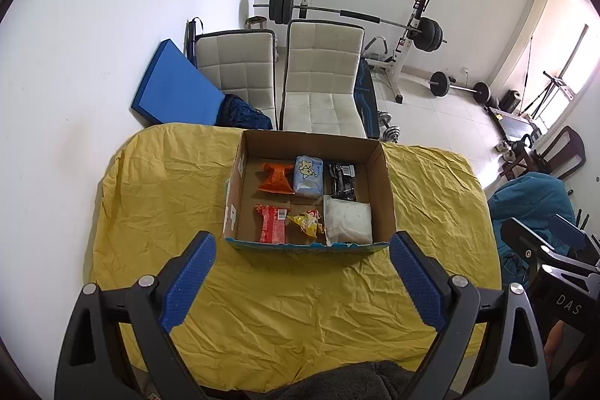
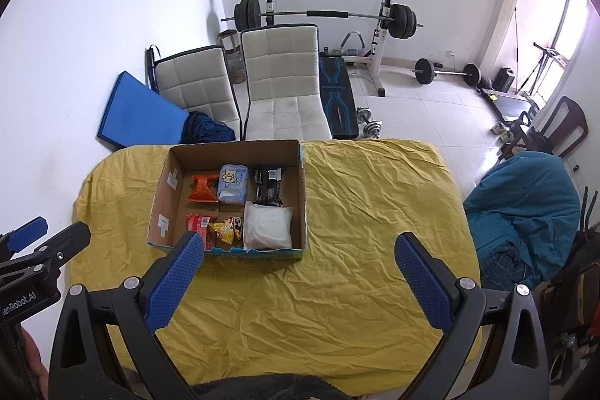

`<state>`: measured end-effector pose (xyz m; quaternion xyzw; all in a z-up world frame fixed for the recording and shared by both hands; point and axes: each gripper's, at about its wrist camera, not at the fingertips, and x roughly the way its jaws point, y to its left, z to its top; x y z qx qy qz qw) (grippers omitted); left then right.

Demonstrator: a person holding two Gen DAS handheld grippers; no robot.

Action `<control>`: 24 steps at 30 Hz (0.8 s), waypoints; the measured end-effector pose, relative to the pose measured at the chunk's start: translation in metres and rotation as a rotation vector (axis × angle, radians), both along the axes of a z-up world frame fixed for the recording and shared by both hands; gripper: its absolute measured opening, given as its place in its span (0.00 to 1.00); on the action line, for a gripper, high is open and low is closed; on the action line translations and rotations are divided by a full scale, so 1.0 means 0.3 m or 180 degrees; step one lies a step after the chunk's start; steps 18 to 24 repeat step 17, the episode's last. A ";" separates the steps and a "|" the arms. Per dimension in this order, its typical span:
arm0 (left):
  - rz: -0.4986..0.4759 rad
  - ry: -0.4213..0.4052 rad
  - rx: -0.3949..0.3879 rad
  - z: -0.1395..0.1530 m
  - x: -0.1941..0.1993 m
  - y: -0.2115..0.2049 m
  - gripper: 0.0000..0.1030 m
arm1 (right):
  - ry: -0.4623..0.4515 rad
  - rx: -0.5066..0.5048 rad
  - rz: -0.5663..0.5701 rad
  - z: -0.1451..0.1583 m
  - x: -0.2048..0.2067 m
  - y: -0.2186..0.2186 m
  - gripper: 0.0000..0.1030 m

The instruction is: Organize snacks

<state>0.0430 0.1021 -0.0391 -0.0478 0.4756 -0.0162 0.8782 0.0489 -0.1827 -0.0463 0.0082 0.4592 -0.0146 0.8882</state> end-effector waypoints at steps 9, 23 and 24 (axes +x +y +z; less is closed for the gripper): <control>-0.0004 0.0008 -0.0006 -0.002 0.005 -0.002 0.92 | 0.0004 0.0030 -0.0041 0.007 -0.001 -0.015 1.00; -0.0056 -0.0035 0.0035 0.009 0.016 -0.019 0.92 | 0.0017 0.0059 -0.0061 0.010 0.001 -0.015 1.00; -0.0056 -0.0035 0.0035 0.009 0.016 -0.019 0.92 | 0.0017 0.0059 -0.0061 0.010 0.001 -0.015 1.00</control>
